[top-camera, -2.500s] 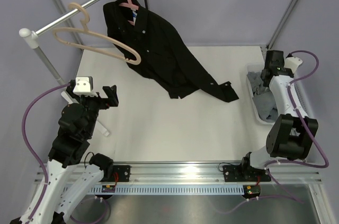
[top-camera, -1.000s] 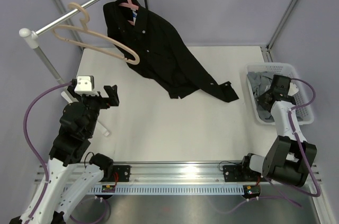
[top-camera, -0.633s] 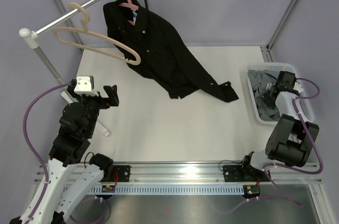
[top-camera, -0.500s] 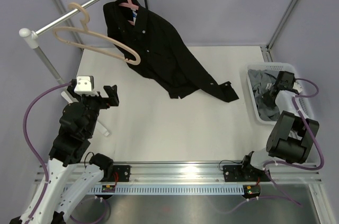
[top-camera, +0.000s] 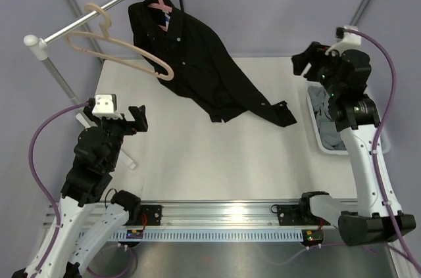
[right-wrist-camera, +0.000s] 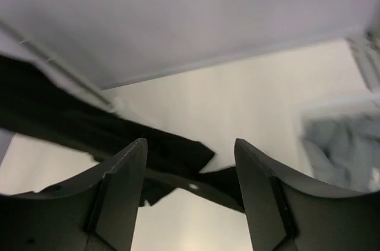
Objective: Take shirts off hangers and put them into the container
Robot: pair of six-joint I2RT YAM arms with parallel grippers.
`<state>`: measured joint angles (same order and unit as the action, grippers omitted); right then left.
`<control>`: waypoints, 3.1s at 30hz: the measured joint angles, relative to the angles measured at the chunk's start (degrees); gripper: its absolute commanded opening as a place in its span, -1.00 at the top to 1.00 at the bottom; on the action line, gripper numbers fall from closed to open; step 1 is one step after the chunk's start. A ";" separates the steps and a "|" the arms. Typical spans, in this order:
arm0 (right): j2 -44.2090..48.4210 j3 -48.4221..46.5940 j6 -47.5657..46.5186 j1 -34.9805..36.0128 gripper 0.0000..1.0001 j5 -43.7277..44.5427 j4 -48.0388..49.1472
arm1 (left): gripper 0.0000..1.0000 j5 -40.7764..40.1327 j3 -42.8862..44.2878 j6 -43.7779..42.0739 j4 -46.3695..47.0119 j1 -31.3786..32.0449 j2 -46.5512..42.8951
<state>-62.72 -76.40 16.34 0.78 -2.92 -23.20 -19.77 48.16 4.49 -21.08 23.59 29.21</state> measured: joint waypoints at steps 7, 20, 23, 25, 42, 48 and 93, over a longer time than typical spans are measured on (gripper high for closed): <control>-14.43 -16.41 -11.82 15.56 -0.71 -9.18 -0.66 | -0.98 -0.44 0.00 -0.11 -0.02 0.02 -0.28; -36.61 -34.12 -24.06 24.00 -0.71 -19.71 -0.90 | -0.98 -1.51 0.00 -0.44 -0.02 0.00 -0.37; -39.26 -35.78 -25.05 24.48 -0.69 -21.94 -0.68 | -0.98 -1.66 0.00 -0.55 0.00 0.00 -0.35; -41.05 -37.70 -25.44 24.87 -0.67 -22.97 -0.63 | -0.98 -1.81 0.00 -0.63 -0.02 0.00 -0.35; -54.95 -58.31 -25.97 26.36 -0.23 -25.73 -0.70 | -0.98 -2.58 0.00 -1.07 -0.02 0.00 -0.17; -57.90 -62.10 -25.81 26.71 0.14 -25.73 -1.51 | -0.98 -2.73 -0.02 -1.09 -0.02 0.00 -0.17; -14.80 -4.17 -20.39 28.46 1.00 -12.76 12.72 | -0.98 2.25 1.38 -0.87 -1.46 -0.04 -0.04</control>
<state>-77.52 -80.58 -4.05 29.23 -15.68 -10.48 -17.52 49.54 3.62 -22.55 23.55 29.17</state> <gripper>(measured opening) 0.132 0.988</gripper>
